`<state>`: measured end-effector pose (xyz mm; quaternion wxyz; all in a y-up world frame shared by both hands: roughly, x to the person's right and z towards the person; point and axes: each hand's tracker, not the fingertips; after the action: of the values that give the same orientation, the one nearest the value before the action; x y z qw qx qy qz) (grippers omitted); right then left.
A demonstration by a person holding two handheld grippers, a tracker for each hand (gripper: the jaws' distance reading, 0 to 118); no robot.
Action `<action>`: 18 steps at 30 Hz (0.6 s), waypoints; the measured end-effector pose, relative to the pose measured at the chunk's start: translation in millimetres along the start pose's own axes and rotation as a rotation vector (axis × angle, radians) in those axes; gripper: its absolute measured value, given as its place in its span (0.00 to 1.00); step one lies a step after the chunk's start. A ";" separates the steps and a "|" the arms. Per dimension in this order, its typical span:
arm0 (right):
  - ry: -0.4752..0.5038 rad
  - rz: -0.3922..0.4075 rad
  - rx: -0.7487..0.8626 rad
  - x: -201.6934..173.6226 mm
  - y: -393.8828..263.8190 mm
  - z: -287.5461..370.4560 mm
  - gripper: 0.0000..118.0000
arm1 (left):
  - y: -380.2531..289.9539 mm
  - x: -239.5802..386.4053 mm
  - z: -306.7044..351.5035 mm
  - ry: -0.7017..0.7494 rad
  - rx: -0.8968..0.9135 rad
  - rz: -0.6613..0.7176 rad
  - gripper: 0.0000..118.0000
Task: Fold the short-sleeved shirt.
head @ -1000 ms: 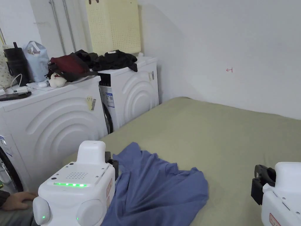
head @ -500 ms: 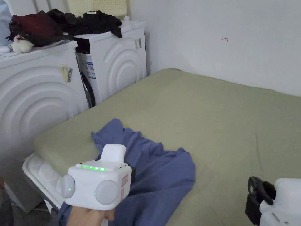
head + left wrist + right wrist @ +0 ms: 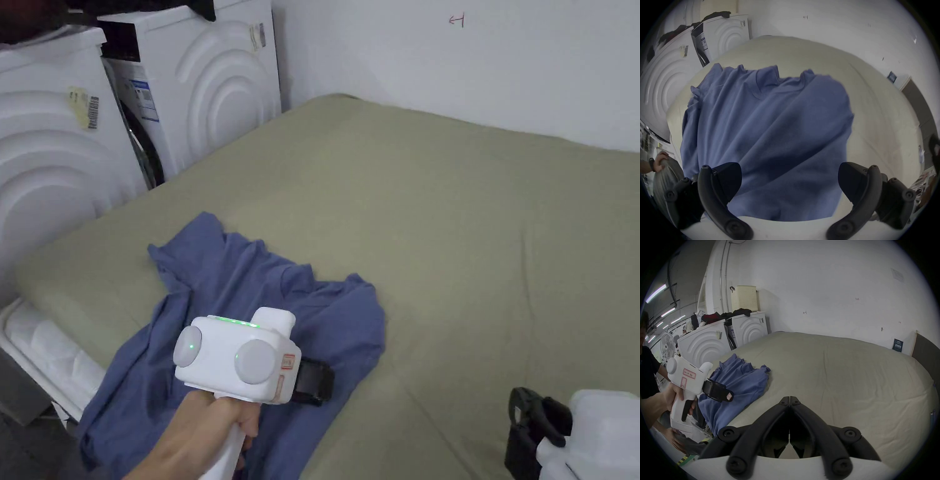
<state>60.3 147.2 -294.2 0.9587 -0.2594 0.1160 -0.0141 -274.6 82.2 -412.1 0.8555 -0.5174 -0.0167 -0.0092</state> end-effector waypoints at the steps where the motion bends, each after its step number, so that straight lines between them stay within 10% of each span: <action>1: -0.001 0.001 -0.001 -1.4 1.1 5.4 0.00 | -0.6 1.7 -5.5 0.022 -0.014 -0.017 0.99; 6: 0.004 -0.027 -0.041 18.0 -6.8 29.7 0.00 | -2.2 9.9 -26.1 -0.017 -0.032 0.021 0.83; 7: 0.000 -0.023 -0.047 23.2 -9.9 35.9 0.00 | -0.2 9.5 -23.2 -0.019 -0.035 0.015 0.69; 9: -0.023 -0.004 -0.055 31.7 -15.4 49.0 0.00 | 1.9 15.9 -2.3 -0.001 0.055 -0.006 0.00; 18: -0.177 -0.058 -0.038 90.5 -27.8 135.4 0.00 | 55.3 70.9 33.9 -0.100 0.125 -0.001 0.00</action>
<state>180.4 182.2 -186.1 0.9593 -0.2808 0.0235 -0.0166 -202.6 138.1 -442.6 0.8843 -0.4627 -0.0601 0.0173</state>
